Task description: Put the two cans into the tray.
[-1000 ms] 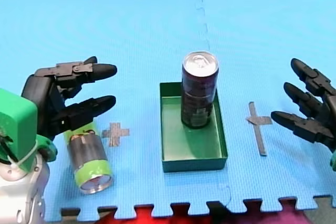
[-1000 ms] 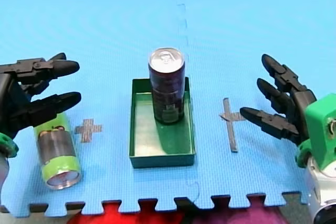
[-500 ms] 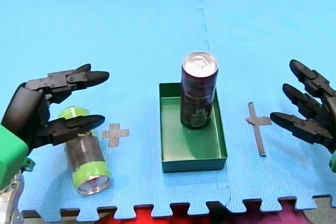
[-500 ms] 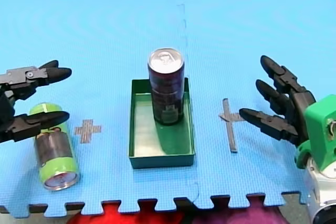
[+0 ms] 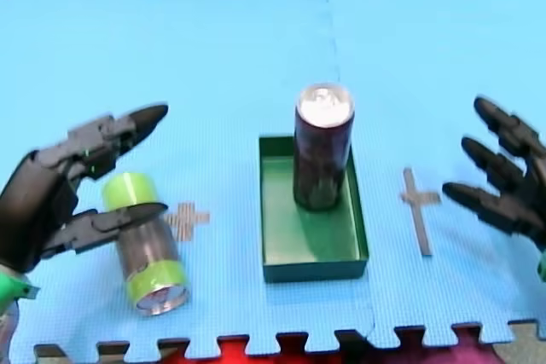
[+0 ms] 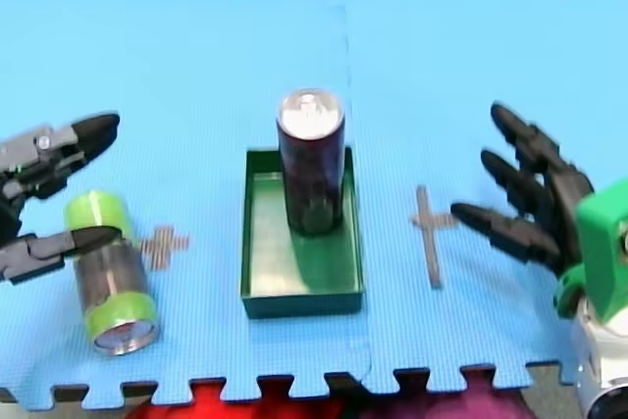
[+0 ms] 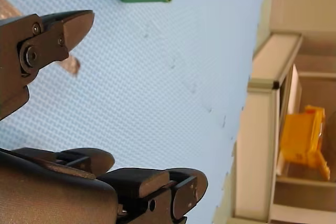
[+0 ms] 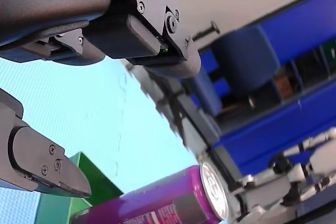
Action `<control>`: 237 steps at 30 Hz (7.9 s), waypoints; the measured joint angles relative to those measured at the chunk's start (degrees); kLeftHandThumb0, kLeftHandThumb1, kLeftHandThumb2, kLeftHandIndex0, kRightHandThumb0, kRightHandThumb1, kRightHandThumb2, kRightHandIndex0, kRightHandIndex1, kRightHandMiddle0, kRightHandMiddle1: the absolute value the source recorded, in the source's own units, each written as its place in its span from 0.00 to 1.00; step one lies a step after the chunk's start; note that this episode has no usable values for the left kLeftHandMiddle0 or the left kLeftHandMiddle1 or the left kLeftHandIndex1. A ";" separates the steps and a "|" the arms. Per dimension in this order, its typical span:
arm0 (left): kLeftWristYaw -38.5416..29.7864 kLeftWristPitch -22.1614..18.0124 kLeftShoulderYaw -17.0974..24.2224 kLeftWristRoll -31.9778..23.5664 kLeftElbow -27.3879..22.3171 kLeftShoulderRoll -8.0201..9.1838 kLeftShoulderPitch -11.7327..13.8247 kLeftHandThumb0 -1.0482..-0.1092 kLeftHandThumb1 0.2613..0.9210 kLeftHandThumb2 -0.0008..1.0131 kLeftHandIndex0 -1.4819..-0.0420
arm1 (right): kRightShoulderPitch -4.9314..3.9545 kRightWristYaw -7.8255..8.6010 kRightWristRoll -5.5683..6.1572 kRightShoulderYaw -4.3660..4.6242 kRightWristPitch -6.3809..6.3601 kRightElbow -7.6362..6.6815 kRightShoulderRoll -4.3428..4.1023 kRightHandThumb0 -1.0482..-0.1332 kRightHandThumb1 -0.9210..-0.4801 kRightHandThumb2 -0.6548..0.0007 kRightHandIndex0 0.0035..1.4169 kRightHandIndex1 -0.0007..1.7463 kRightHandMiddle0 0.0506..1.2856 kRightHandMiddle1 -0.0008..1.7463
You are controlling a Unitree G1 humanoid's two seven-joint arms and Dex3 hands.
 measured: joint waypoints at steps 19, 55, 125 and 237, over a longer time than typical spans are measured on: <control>-2.57 3.44 -1.30 12.74 -14.57 13.18 5.36 0.00 0.91 0.01 0.84 | 0.25 0.15 0.29 -0.15 -0.14 0.30 0.21 0.08 0.19 0.99 0.28 0.00 0.25 0.00; 10.06 -2.36 -12.47 50.10 -24.19 27.37 -5.51 0.00 0.94 0.00 0.85 | 1.54 2.07 3.44 -1.83 1.34 -1.20 2.21 0.08 0.11 1.00 0.26 0.00 0.25 0.00; 33.64 -3.90 -37.11 77.05 -4.58 26.84 -16.93 0.00 0.90 0.01 0.84 | 2.29 2.72 4.57 -4.15 -2.61 -0.60 1.27 0.08 0.23 1.00 0.30 0.00 0.28 0.00; 27.91 -2.74 -42.76 69.01 11.79 21.06 -25.51 0.00 0.98 0.01 0.73 | 4.21 5.31 9.03 -7.06 -2.57 -4.75 1.23 0.29 0.36 1.00 0.31 0.00 0.30 0.00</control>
